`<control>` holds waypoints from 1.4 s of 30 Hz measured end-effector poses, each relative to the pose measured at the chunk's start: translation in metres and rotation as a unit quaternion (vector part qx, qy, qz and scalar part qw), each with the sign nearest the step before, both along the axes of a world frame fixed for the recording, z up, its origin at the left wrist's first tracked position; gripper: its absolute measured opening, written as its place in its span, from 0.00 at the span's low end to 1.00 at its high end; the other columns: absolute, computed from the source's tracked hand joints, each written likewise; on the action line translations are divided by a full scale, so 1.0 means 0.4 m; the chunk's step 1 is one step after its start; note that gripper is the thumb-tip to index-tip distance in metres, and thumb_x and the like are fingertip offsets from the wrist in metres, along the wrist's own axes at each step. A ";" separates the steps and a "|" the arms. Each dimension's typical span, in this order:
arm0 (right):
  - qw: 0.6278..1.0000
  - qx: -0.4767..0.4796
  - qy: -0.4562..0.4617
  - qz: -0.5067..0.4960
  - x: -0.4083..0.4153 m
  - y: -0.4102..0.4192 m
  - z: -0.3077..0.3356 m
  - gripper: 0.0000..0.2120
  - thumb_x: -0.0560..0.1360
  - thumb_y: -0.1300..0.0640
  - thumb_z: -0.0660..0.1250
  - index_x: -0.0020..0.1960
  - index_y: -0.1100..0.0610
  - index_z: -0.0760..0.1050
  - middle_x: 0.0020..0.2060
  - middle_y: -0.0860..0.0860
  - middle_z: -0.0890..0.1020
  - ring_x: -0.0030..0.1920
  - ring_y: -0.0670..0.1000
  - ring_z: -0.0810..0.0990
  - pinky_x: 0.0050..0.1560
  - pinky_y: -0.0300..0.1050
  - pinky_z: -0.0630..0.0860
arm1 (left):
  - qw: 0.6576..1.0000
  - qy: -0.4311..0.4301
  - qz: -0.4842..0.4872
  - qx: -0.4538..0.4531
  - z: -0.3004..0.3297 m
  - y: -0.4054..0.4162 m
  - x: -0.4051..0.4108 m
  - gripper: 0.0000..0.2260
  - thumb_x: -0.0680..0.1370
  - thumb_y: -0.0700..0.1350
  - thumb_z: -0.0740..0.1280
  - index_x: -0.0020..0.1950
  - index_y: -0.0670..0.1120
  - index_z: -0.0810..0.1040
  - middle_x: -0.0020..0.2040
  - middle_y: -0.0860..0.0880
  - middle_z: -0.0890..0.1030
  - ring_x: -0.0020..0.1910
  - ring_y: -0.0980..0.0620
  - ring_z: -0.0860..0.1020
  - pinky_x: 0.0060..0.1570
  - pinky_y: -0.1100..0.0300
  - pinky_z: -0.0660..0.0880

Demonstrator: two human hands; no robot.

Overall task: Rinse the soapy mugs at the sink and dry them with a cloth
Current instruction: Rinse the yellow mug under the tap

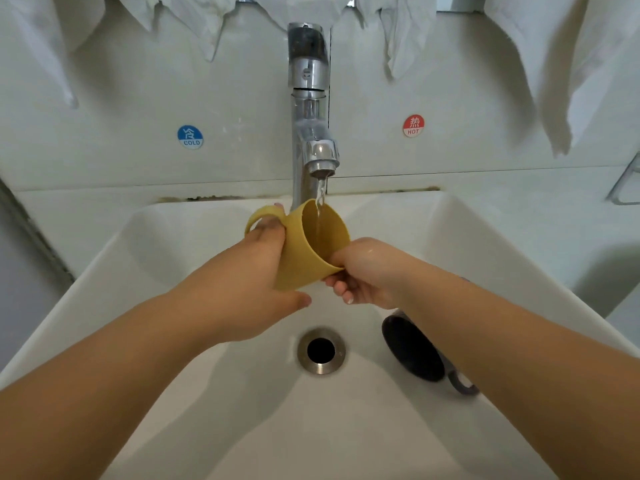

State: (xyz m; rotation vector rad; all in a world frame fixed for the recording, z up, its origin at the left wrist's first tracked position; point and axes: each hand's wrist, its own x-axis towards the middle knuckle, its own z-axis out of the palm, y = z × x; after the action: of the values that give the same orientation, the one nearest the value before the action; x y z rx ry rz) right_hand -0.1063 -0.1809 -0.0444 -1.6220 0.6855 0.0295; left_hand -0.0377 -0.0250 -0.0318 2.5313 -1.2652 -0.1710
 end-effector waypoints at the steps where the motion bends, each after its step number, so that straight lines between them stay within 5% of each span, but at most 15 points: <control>1: 1.000 -0.024 0.000 0.005 -0.003 -0.008 0.004 0.11 0.78 0.66 0.56 0.39 0.63 0.73 0.26 0.54 0.74 0.22 0.46 0.70 0.22 0.36 0.70 | 1.000 0.002 0.009 0.028 0.014 0.005 -0.012 0.36 0.74 0.61 0.69 0.74 0.53 0.54 0.73 0.53 0.64 0.62 0.52 0.72 0.54 0.62 0.70; 3: 0.998 -0.055 -0.002 0.010 -0.008 -0.018 0.013 0.10 0.77 0.66 0.58 0.38 0.62 0.73 0.27 0.54 0.75 0.23 0.47 0.70 0.23 0.36 0.70 | 0.997 -0.011 0.012 0.077 0.039 0.014 -0.039 0.26 0.74 0.64 0.66 0.64 0.54 0.61 0.50 0.56 0.73 0.44 0.57 0.74 0.39 0.64 0.68; 5: 0.998 -0.063 -0.008 0.017 -0.009 -0.021 0.016 0.11 0.77 0.67 0.58 0.37 0.62 0.72 0.26 0.54 0.74 0.23 0.47 0.69 0.23 0.36 0.70 | 0.993 -0.049 0.019 0.102 0.052 0.014 -0.071 0.23 0.74 0.66 0.63 0.59 0.54 0.60 0.41 0.57 0.69 0.39 0.58 0.71 0.34 0.63 0.66; 7: 0.998 -0.058 -0.018 0.012 -0.005 -0.019 0.014 0.12 0.77 0.67 0.57 0.36 0.62 0.71 0.26 0.54 0.74 0.22 0.48 0.69 0.22 0.36 0.69 | 0.990 -0.097 0.032 0.093 0.039 0.005 -0.090 0.29 0.75 0.66 0.61 0.66 0.48 0.59 0.49 0.53 0.72 0.45 0.53 0.75 0.40 0.60 0.70; 9: 0.999 -0.039 -0.017 0.006 -0.001 -0.014 0.008 0.13 0.78 0.67 0.55 0.36 0.62 0.71 0.26 0.55 0.73 0.22 0.48 0.69 0.22 0.37 0.70 | 0.989 -0.105 0.056 0.086 0.016 -0.010 -0.109 0.41 0.76 0.66 0.60 0.77 0.43 0.46 0.72 0.42 0.63 0.60 0.48 0.76 0.52 0.58 0.73; 10: 0.999 -0.030 -0.010 0.007 0.000 -0.011 0.005 0.14 0.78 0.66 0.54 0.36 0.62 0.71 0.25 0.54 0.73 0.22 0.47 0.70 0.22 0.36 0.70 | 0.988 -0.097 0.067 0.096 0.009 -0.016 -0.118 0.43 0.77 0.65 0.59 0.78 0.43 0.40 0.77 0.42 0.56 0.63 0.48 0.75 0.54 0.58 0.73; 11: 1.000 -0.026 -0.003 0.010 0.001 -0.010 0.002 0.14 0.79 0.66 0.54 0.36 0.63 0.71 0.25 0.54 0.73 0.22 0.47 0.70 0.22 0.36 0.71 | 0.988 -0.096 0.075 0.093 0.007 -0.017 -0.119 0.42 0.77 0.65 0.59 0.78 0.43 0.43 0.76 0.42 0.60 0.60 0.49 0.76 0.51 0.59 0.73; 13: 0.999 -0.033 0.003 0.012 0.002 -0.010 -0.002 0.14 0.78 0.66 0.54 0.36 0.63 0.71 0.25 0.54 0.73 0.21 0.47 0.70 0.22 0.36 0.71 | 0.988 -0.121 0.069 0.065 0.028 -0.011 -0.108 0.25 0.78 0.61 0.59 0.66 0.44 0.67 0.50 0.48 0.78 0.42 0.54 0.76 0.35 0.62 0.69; 14: 0.999 -0.036 0.004 0.011 0.002 -0.011 -0.004 0.14 0.78 0.66 0.55 0.36 0.63 0.72 0.25 0.54 0.73 0.20 0.47 0.70 0.22 0.36 0.71 | 0.989 -0.122 0.071 0.049 0.048 -0.005 -0.095 0.16 0.78 0.58 0.59 0.52 0.46 0.73 0.38 0.50 0.76 0.35 0.54 0.74 0.30 0.60 0.67; 16: 0.999 -0.041 0.006 0.011 0.001 -0.016 -0.005 0.13 0.78 0.66 0.55 0.36 0.63 0.71 0.25 0.54 0.73 0.21 0.47 0.69 0.22 0.36 0.71 | 0.991 -0.091 0.100 -0.008 0.083 0.014 -0.069 0.16 0.74 0.55 0.59 0.37 0.45 0.76 0.31 0.47 0.77 0.33 0.49 0.76 0.31 0.57 0.70; 22: 0.995 -0.095 0.009 0.018 0.002 -0.024 -0.002 0.09 0.77 0.66 0.60 0.38 0.62 0.73 0.26 0.54 0.74 0.21 0.46 0.69 0.22 0.36 0.70 | 0.958 0.060 0.171 -0.224 0.061 0.032 0.080 0.06 0.75 0.47 0.68 0.47 0.46 0.79 0.47 0.48 0.82 0.46 0.44 0.80 0.43 0.53 0.74; 27: 0.975 -0.217 -0.027 0.042 0.002 -0.032 -0.003 0.05 0.74 0.64 0.65 0.44 0.65 0.78 0.27 0.55 0.75 0.22 0.47 0.71 0.23 0.35 0.70 | 0.951 0.293 0.016 -0.101 -0.020 0.014 0.119 0.46 0.61 0.51 0.81 0.74 0.60 0.62 0.69 0.60 0.67 0.70 0.55 0.66 0.55 0.60 0.70; 30: 0.960 -0.267 -0.060 0.056 0.010 -0.021 -0.012 0.08 0.75 0.64 0.63 0.49 0.68 0.79 0.32 0.58 0.75 0.25 0.48 0.71 0.25 0.36 0.69 | 0.955 0.265 -0.086 -0.104 -0.052 -0.005 0.091 0.46 0.58 0.48 0.82 0.69 0.67 0.64 0.61 0.68 0.73 0.60 0.67 0.73 0.49 0.70 0.74; 35: 0.951 -0.280 -0.129 0.031 0.022 -0.015 -0.023 0.08 0.77 0.59 0.66 0.46 0.63 0.81 0.41 0.62 0.81 0.37 0.50 0.75 0.39 0.43 0.72 | 0.972 0.158 -0.076 -0.157 -0.059 -0.014 0.073 0.37 0.59 0.42 0.82 0.59 0.68 0.70 0.52 0.65 0.78 0.51 0.67 0.76 0.42 0.69 0.75; 42: 0.983 -0.169 -0.031 0.068 0.017 0.007 -0.042 0.10 0.78 0.62 0.61 0.38 0.59 0.72 0.28 0.54 0.75 0.23 0.47 0.72 0.25 0.36 0.72 | 0.985 0.060 -0.046 -0.154 -0.028 0.000 0.075 0.32 0.59 0.45 0.82 0.57 0.61 0.72 0.49 0.60 0.78 0.47 0.60 0.76 0.43 0.59 0.77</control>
State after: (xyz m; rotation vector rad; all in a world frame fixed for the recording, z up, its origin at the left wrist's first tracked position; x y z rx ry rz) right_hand -0.0993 -0.1782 -0.0611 -1.9860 0.5518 -0.0399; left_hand -0.0077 -0.0250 -0.0429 2.1703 -1.2551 -0.1342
